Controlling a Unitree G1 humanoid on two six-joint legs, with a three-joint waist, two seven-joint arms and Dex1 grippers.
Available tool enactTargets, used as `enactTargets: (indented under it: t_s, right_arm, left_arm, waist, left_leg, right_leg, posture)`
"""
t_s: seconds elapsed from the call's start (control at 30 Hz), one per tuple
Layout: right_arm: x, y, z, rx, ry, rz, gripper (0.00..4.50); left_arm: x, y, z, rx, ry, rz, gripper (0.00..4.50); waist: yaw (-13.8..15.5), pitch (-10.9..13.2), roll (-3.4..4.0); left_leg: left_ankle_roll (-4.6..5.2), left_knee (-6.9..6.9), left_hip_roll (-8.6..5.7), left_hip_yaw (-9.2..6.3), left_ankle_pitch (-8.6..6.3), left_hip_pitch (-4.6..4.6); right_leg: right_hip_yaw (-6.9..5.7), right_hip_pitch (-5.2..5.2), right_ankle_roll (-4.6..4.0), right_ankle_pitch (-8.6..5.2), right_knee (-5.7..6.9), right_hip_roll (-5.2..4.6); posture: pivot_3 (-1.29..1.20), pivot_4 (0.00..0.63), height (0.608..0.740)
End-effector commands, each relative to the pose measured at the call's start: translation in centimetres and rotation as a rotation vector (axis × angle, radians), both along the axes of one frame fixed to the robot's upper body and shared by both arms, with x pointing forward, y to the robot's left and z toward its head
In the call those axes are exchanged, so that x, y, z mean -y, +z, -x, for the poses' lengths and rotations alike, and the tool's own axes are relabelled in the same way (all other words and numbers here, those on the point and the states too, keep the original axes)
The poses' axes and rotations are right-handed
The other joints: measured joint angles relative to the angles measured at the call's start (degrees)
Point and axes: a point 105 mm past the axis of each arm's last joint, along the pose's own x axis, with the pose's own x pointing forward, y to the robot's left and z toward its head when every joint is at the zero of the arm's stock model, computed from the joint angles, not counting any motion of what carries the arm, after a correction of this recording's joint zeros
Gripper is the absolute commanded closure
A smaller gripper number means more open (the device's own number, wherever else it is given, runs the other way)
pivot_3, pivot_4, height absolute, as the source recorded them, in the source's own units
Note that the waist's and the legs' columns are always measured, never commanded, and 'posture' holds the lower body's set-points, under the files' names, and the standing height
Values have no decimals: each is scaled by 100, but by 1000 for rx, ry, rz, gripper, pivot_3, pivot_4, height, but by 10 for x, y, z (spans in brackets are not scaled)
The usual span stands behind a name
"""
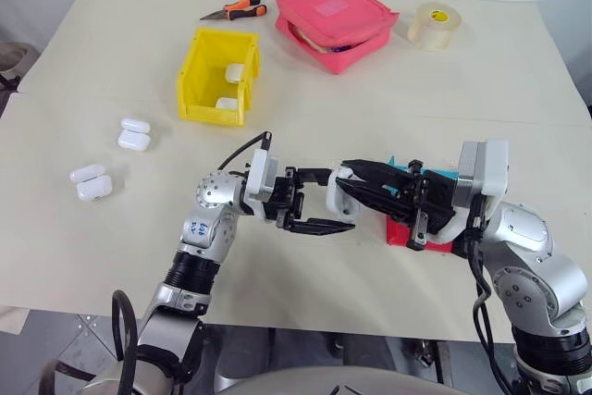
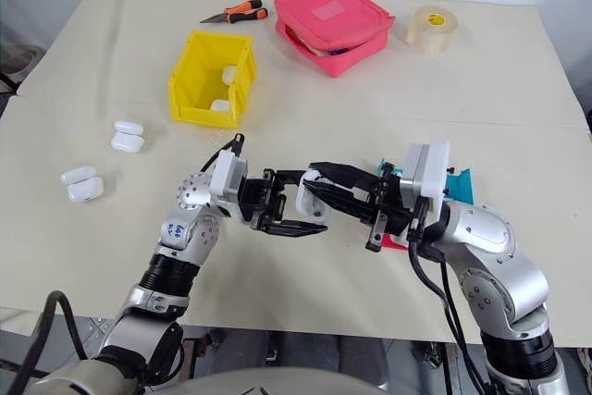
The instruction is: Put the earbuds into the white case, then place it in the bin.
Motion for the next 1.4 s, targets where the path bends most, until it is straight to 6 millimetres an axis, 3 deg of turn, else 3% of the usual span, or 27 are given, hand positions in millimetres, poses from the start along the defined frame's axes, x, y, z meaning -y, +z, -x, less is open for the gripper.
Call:
enactTargets:
  t_s: [0.03,0.53,0.93,1.4]
  right_arm:
    - [5,1,0,3,-23,19,3995]
    - [3,8,4,12,-31,7,3995]
    - [2,-1,6,-29,-27,18,3995]
    - [-3,-6,-4,-28,-16,14,3995]
  left_arm:
    - [-2,17,5,65,-8,55,1718]
    - [-9,11,-2,50,21,34,1718]
    - [-11,10,-9,49,48,34,1718]
    - [-5,13,1,67,-2,38,1718]
  waist:
    - [0,0,0]
    - [0,0,0]
    - [5,0,0]
    - [7,0,0]
  left_leg:
    - [0,0,0,0,0,0]
    - [0,0,0,0,0,0]
    - [0,0,0,0,0,-1]
    - [0,0,0,0,0,-1]
  right_leg:
    - [0,0,0,0,0,0]
    - [0,0,0,0,0,0]
    - [0,0,0,0,-1,0]
    - [0,0,0,0,-1,0]
  posture:
    - [0,150,740]
    - [0,150,740]
    - [0,150,740]
    - [0,150,740]
